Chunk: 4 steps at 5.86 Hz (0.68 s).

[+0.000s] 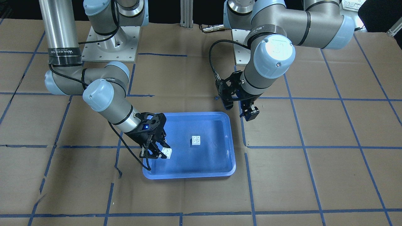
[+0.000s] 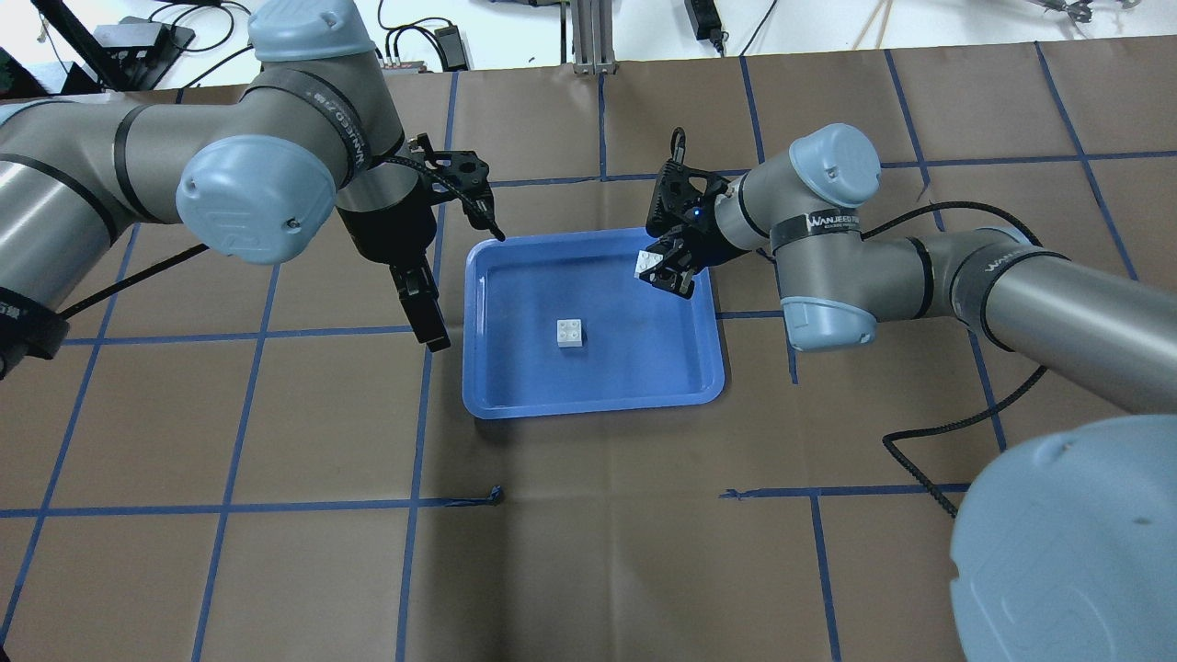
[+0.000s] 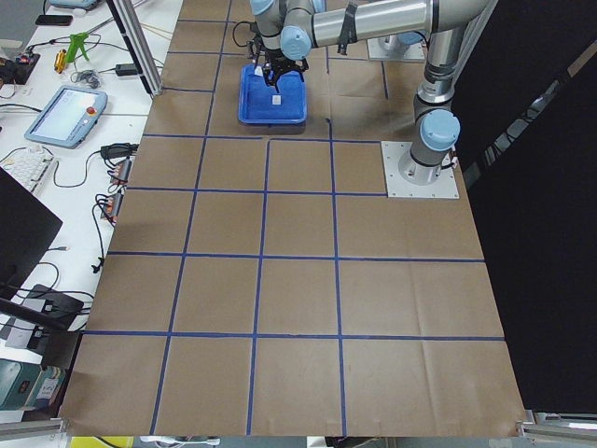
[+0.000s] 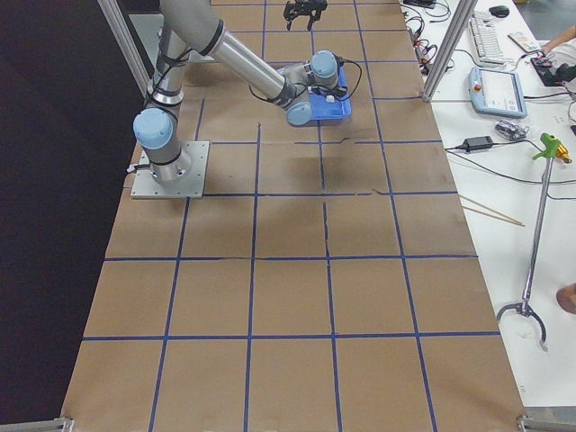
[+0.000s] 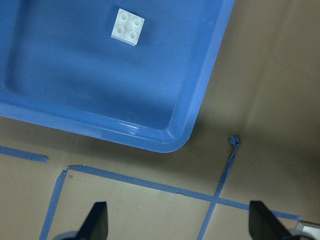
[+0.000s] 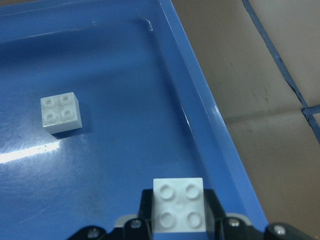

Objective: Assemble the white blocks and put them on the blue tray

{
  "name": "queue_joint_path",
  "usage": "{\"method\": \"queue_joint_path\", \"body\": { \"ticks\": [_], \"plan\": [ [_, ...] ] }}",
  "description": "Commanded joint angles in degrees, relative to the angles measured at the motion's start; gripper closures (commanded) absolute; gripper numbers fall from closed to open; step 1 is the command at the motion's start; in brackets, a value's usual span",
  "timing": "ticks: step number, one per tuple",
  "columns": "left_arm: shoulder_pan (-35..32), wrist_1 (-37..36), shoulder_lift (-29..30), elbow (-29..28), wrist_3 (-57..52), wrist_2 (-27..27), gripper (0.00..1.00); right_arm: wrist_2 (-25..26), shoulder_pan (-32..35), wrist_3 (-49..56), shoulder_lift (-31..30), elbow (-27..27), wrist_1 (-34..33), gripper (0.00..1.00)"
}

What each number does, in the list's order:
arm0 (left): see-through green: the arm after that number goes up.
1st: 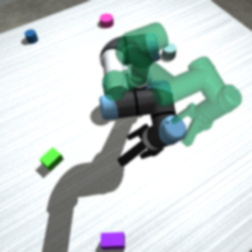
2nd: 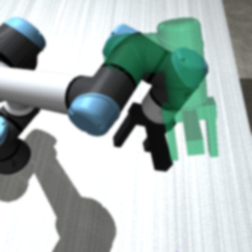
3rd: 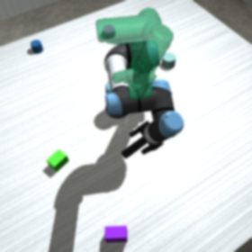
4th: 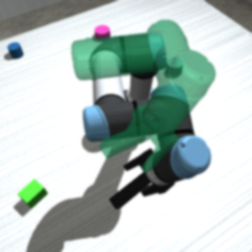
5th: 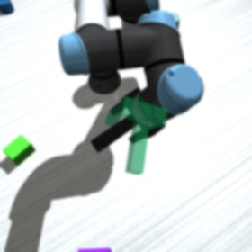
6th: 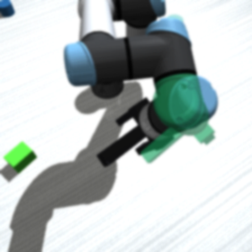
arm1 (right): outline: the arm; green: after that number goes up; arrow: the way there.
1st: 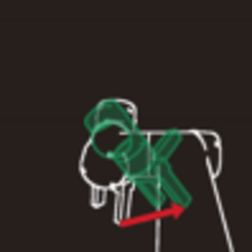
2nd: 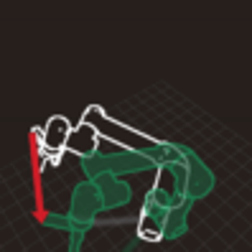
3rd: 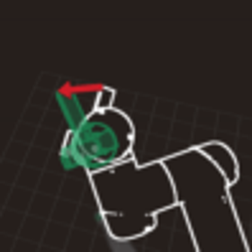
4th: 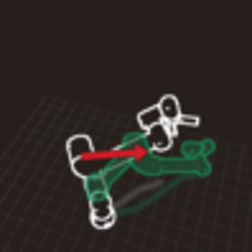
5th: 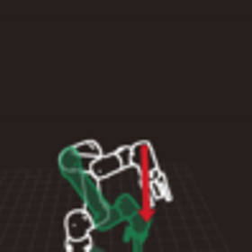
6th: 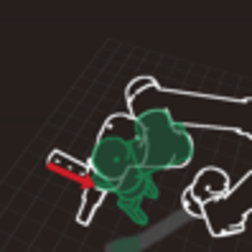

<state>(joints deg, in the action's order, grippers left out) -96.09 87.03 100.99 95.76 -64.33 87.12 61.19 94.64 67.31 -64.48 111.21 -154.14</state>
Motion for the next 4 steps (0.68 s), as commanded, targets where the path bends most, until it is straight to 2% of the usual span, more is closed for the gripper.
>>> {"method": "queue_joint_path", "body": {
  "ticks": [1,4],
  "plan": [
    [0.0,0.0,0.1,0.2,0.1,0.1,0.01,0.1,2.0,-2.2,-0.2,2.2,-5.1,0.70],
    [0.1,-0.2,0.1,1.1,0.0,0.0,0.01,0.2,5.3,-1.3,0.5,2.9,-6.3,0.67]
  ]
}}
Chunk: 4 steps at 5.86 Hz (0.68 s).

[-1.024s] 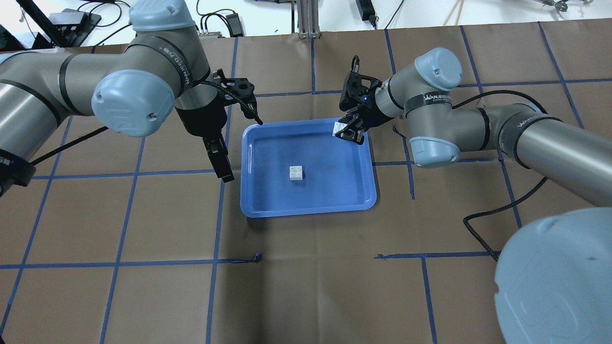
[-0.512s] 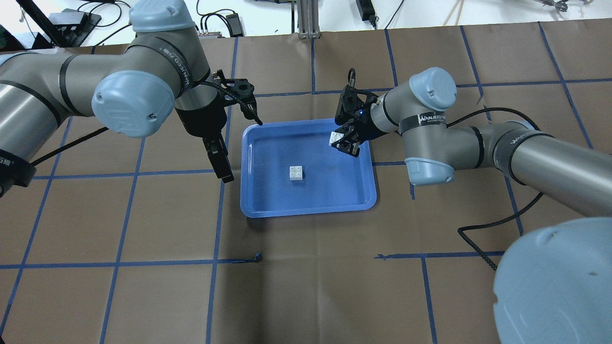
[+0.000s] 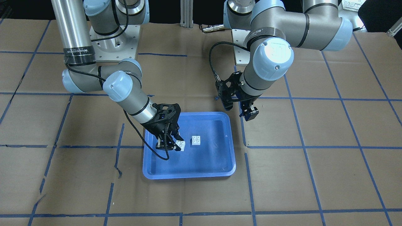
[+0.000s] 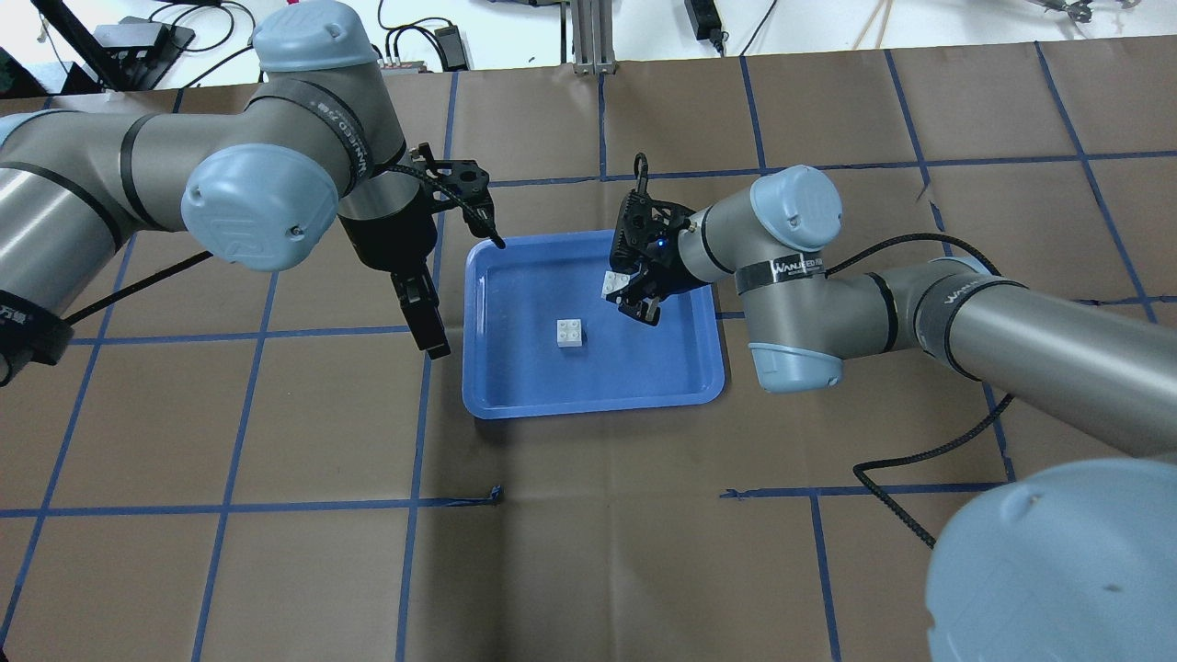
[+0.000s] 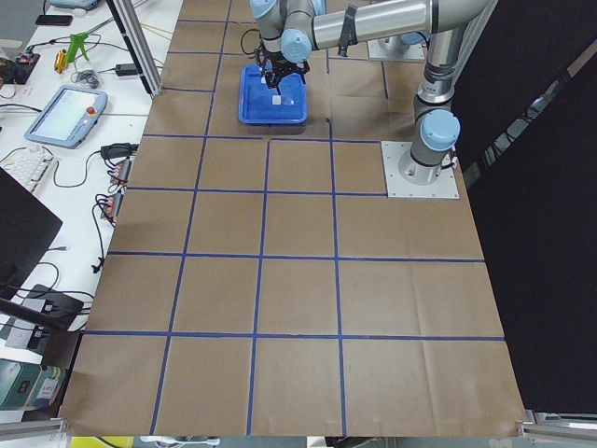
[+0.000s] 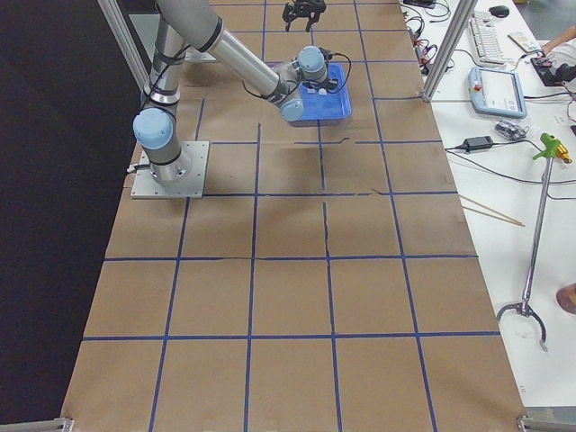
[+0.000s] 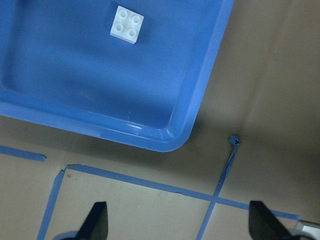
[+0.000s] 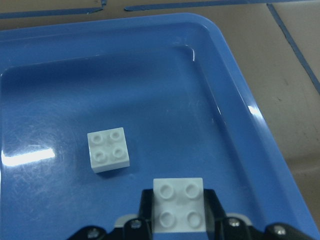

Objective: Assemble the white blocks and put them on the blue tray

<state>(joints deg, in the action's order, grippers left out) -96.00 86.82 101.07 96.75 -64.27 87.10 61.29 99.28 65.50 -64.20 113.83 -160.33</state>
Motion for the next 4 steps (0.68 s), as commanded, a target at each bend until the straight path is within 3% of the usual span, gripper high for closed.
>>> {"method": "queue_joint_path", "body": {
  "ticks": [1,3,4],
  "plan": [
    [0.0,-0.1,0.0,0.2,-0.1,0.0,0.01,0.0,0.7,4.2,0.2,1.5,-0.1,0.66],
    [0.0,-0.2,0.1,0.4,-0.1,0.1,0.01,0.0,0.7,6.6,0.4,3.1,-0.1,0.65],
    [0.0,-0.4,0.2,1.2,0.0,3.0,0.01,0.0,1.0,6.7,1.9,3.0,-0.3,0.65]
  ]
}}
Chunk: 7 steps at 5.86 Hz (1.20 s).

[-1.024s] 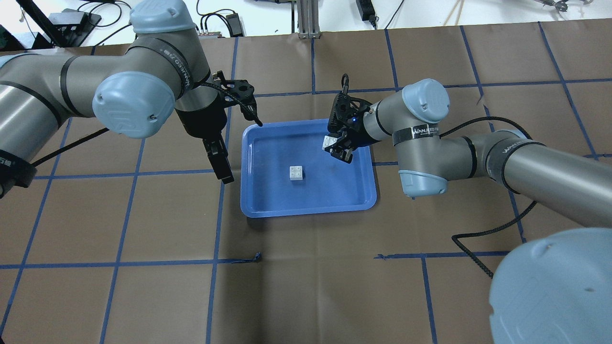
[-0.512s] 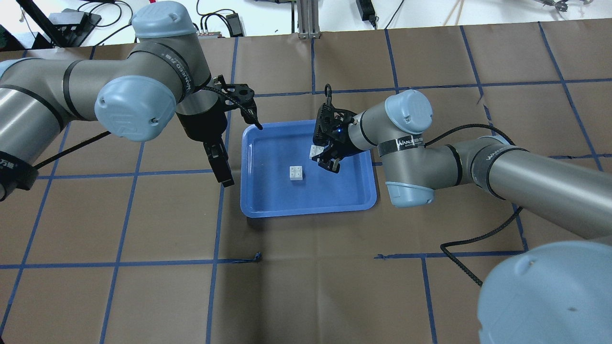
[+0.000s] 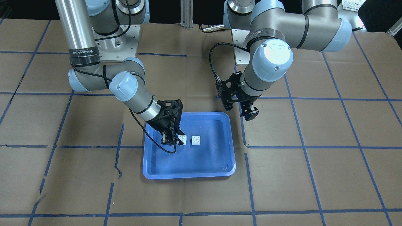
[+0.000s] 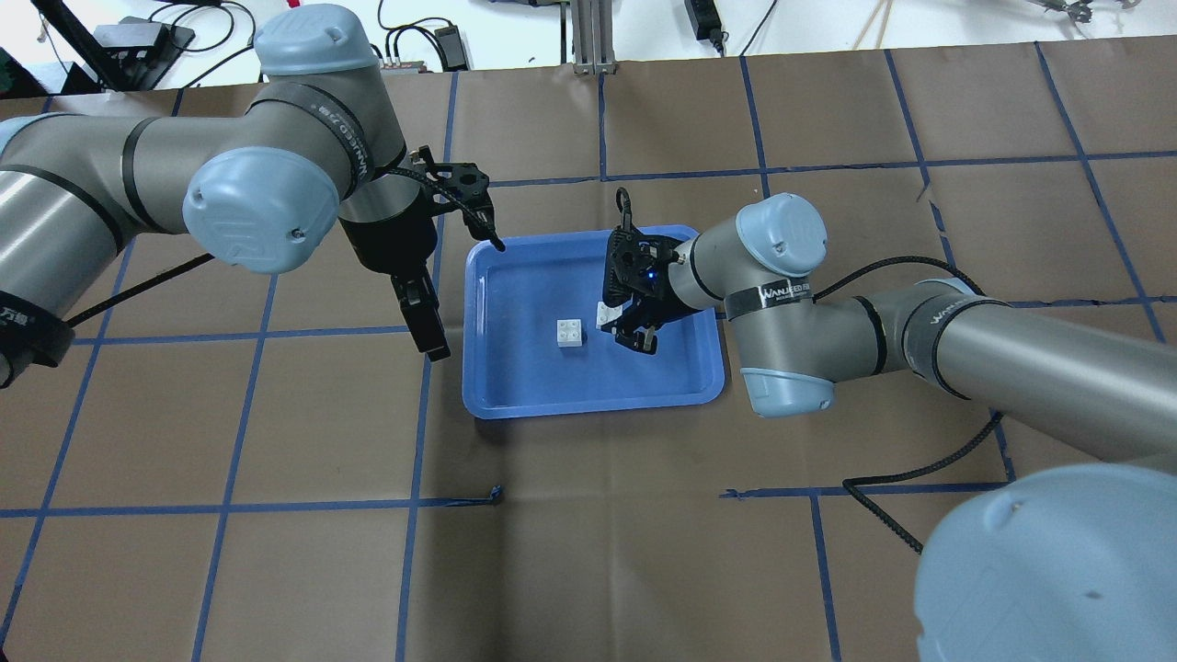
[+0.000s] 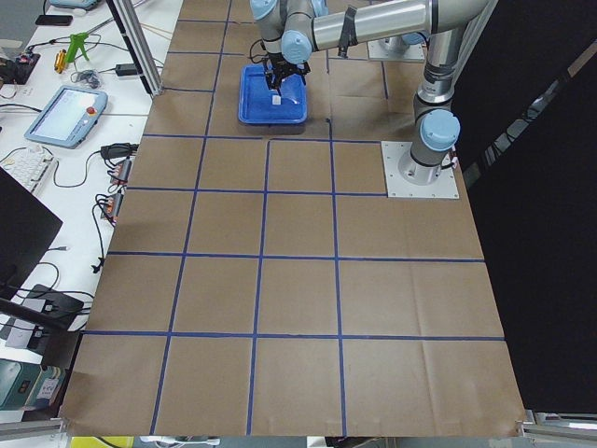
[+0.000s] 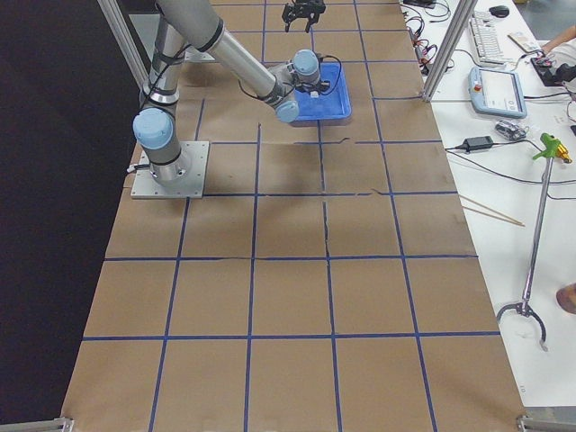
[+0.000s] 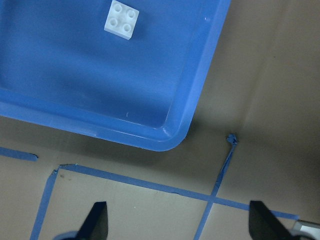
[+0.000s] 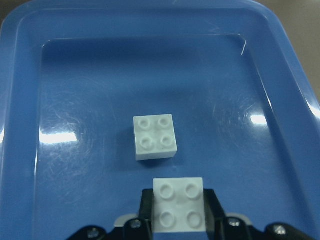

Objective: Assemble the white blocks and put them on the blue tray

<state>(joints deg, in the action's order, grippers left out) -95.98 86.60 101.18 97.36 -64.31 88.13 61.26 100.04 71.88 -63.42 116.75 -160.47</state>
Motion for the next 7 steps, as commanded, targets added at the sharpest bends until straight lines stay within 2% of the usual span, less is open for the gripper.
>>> {"method": "queue_joint_path", "body": {
  "ticks": [1,3,4,5,7],
  "plan": [
    [0.0,-0.5,-0.1,1.9,0.1,3.3,0.01,-0.1,1.1,0.0,2.1,0.0,-2.3,0.65],
    [3.1,0.3,-0.3,0.7,0.7,2.5,0.01,-0.1,1.2,-0.1,2.1,-0.1,-2.4,0.65],
    [3.8,0.3,-1.7,0.4,4.9,2.5,0.01,-0.1,1.2,-0.2,2.0,-0.1,-2.5,0.65],
    [3.8,0.1,-3.3,0.1,15.8,2.5,0.01,-0.2,1.2,-0.5,2.0,-0.1,-2.6,0.65],
    [3.7,-0.4,-4.1,-2.4,29.8,2.4,0.01,-0.4,1.2,-1.6,2.0,-0.2,-2.6,0.65]
  ]
}}
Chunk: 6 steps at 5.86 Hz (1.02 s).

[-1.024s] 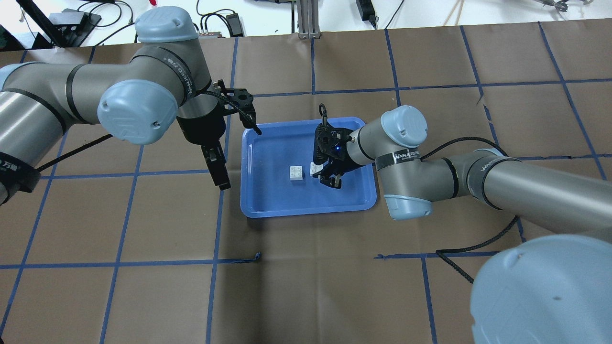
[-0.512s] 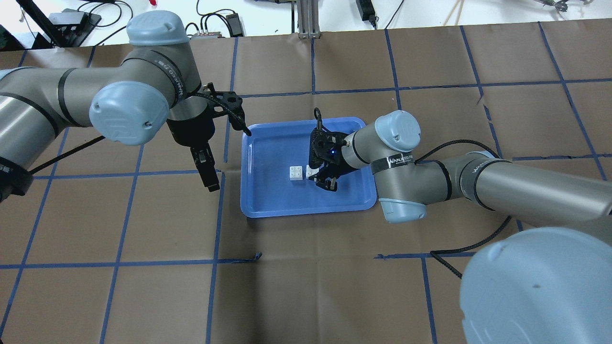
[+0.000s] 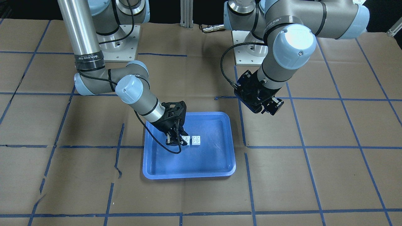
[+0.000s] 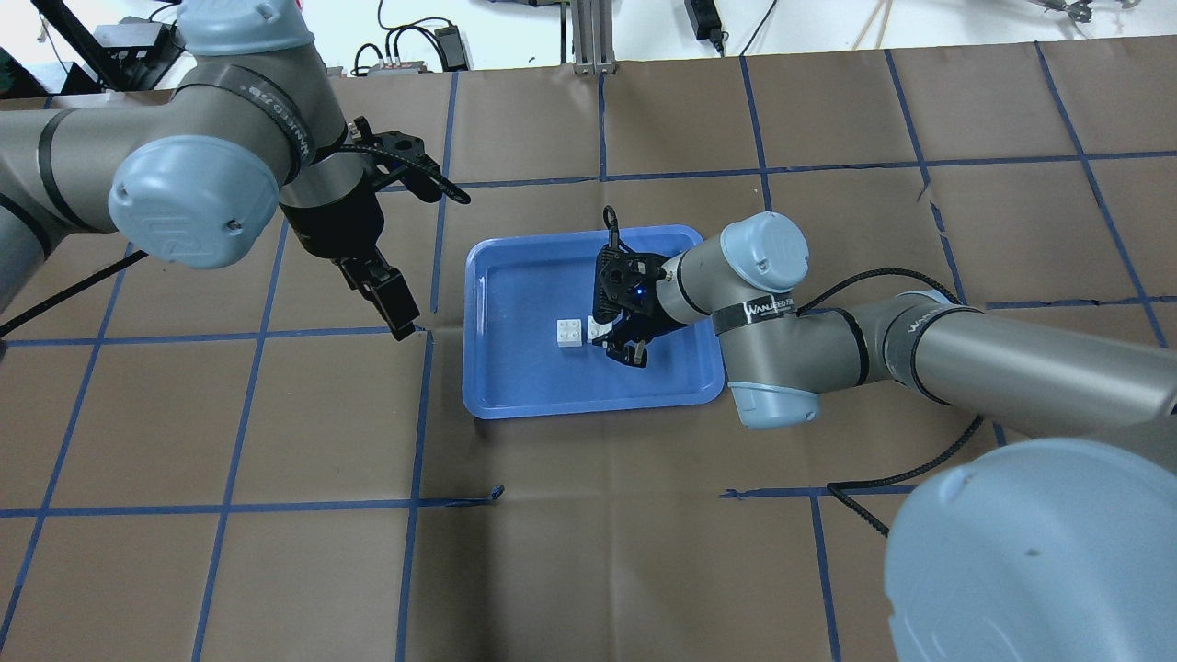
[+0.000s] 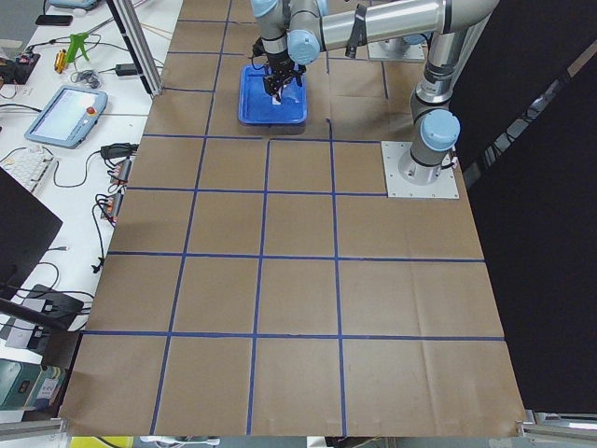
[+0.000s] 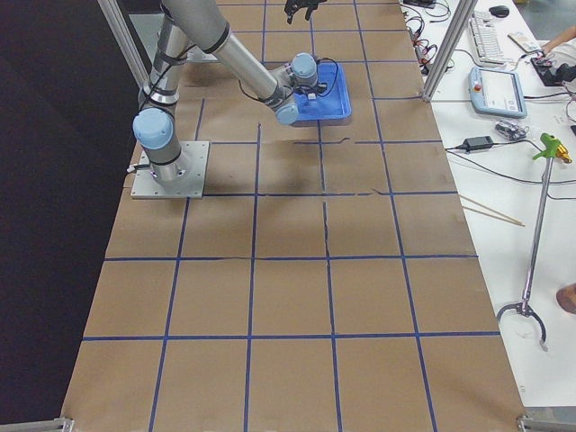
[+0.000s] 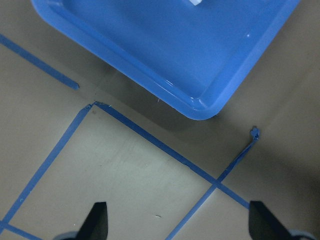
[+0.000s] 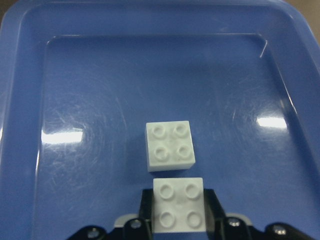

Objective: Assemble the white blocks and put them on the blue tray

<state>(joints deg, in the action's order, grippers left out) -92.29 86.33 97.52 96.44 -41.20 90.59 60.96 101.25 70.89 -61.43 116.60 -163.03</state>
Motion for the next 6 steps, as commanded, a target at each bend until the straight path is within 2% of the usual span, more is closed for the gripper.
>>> {"method": "queue_joint_path", "body": {
  "ticks": [1,2,6],
  "plan": [
    [0.0,-0.1,-0.5,-3.8,14.1,0.0,0.01,-0.3,0.1,-0.7,0.0,-0.1,0.0,0.65],
    [0.0,0.0,-1.2,-5.5,20.6,0.1,0.01,-0.4,0.1,-0.7,0.0,-0.1,0.0,0.65],
    [0.0,0.4,-5.0,-6.5,40.1,0.6,0.01,-0.3,1.0,-0.6,0.5,-0.7,0.1,0.65]
  ]
}}
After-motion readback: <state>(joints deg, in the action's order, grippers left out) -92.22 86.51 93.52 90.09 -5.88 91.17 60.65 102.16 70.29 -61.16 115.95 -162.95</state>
